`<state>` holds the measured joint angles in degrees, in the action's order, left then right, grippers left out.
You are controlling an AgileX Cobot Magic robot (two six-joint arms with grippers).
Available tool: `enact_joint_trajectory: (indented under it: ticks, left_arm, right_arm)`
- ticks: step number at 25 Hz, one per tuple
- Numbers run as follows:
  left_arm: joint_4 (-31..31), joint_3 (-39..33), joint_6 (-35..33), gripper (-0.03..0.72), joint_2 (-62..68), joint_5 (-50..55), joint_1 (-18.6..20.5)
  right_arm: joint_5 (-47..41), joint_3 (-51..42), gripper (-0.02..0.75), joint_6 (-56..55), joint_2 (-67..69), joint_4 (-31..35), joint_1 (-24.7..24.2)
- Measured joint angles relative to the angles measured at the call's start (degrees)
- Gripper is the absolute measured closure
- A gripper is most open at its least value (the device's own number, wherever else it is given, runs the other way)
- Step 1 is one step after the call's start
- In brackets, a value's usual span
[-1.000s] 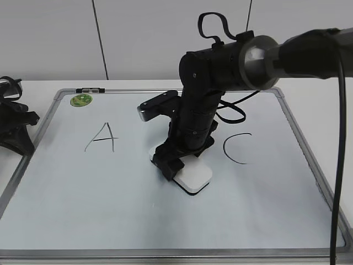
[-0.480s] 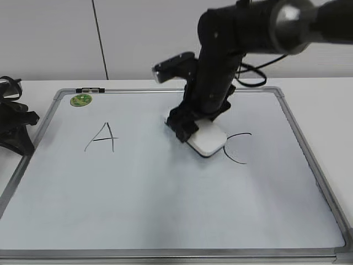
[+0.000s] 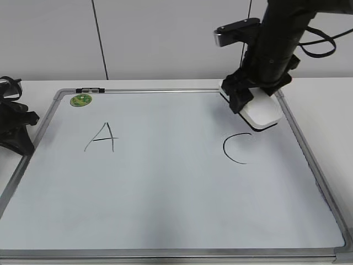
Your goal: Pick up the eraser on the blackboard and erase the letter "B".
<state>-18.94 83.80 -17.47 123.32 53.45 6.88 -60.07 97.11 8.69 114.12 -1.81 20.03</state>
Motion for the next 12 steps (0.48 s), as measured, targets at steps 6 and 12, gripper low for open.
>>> enact_joint_trajectory:
  ticks: [6,12]
  left_arm:
    - [0.00,0.00,0.00,0.654,0.00,0.00,0.00]
    - [0.00,0.00,0.00,0.653,0.00,0.00,0.00]
  right_arm:
    - [0.77,-3.37,0.197,-4.59,0.00,-0.38,-5.67]
    - [4.11,-8.94,0.197,-9.45,0.00,-0.84,-10.63]
